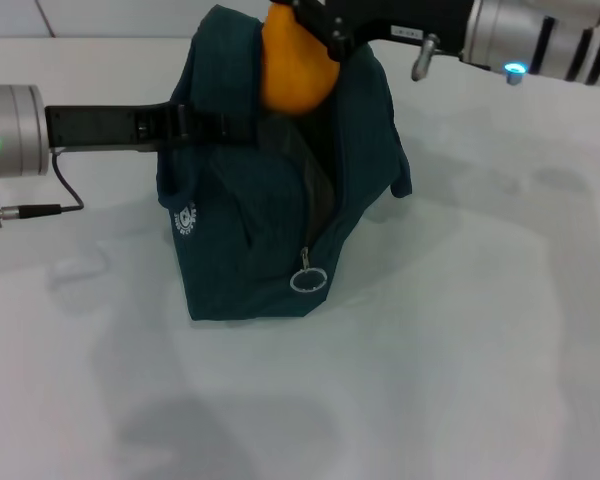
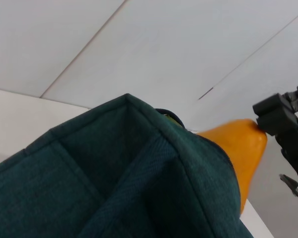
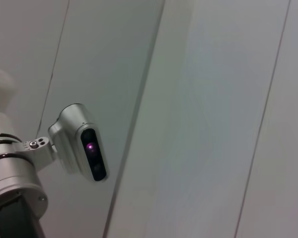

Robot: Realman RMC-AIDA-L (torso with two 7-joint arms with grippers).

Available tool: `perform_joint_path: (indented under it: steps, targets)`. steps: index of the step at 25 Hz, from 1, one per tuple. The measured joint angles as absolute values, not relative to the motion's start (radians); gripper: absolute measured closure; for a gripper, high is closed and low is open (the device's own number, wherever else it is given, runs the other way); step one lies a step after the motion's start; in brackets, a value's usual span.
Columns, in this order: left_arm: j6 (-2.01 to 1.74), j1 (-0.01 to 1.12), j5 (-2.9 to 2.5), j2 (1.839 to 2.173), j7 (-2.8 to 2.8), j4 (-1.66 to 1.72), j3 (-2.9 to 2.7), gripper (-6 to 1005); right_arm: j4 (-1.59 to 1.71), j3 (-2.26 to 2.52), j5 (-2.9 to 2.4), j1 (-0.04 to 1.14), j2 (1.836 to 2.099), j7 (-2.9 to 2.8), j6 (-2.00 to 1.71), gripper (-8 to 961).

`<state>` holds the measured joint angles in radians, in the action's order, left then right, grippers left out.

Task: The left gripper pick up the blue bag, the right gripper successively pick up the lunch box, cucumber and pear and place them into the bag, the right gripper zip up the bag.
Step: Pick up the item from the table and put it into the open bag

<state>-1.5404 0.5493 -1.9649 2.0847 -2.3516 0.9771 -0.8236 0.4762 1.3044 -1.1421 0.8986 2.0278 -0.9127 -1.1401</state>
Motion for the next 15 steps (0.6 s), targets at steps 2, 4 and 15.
perform_joint_path:
  steps: [2, 4, 15]
  targets:
    - [-1.54, 0.55, -1.965, 2.085, -2.352, 0.977, -0.824, 956, 0.474, 1.314, -1.126, 0.907, 2.028, -0.906, -1.128, 916]
    - [-1.54, 0.551, -1.965, 2.085, -2.352, 0.977, -0.824, 956, 0.471, 1.319, -1.106, 0.912, 2.028, -0.902, -1.123, 916]
    - [-1.54, 0.543, -1.965, 2.085, -2.352, 0.977, -0.821, 956, 0.481, 1.359, -1.072, 0.885, 2.028, -0.934, -1.125, 878]
